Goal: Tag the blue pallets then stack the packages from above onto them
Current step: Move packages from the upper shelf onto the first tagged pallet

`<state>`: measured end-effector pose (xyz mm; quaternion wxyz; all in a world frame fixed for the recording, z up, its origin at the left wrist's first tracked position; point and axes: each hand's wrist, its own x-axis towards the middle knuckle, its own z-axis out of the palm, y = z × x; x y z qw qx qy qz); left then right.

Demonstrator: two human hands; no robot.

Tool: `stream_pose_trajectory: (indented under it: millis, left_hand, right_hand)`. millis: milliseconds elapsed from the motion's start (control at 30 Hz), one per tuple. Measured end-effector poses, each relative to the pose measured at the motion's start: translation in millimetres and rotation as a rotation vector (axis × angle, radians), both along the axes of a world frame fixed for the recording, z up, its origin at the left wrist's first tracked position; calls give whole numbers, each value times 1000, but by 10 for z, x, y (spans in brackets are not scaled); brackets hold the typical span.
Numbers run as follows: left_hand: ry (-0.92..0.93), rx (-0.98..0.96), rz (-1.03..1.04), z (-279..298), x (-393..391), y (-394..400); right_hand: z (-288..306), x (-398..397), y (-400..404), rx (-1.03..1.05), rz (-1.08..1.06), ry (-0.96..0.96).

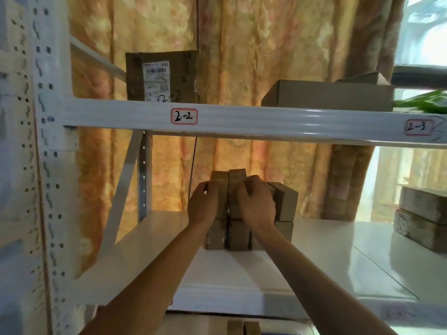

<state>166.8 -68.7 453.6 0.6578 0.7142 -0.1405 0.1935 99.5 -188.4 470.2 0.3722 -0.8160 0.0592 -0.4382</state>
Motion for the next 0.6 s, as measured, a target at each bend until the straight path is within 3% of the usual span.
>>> stream_pose_trajectory:
  millis: [133, 333, 600]
  left_hand:
    - [-178, -99, -48, 67, -427, 51]
    - [-385, -57, -15, -422, -1493, 204]
    - [-244, 5, 33, -1889, -3197, 185]
  right_hand:
    - [22, -274, -74, 348, 218, -177]
    - [-545, -1343, -174, 373, 472, -233]
    - [-1894, -3055, -313, 457, 466, -89]
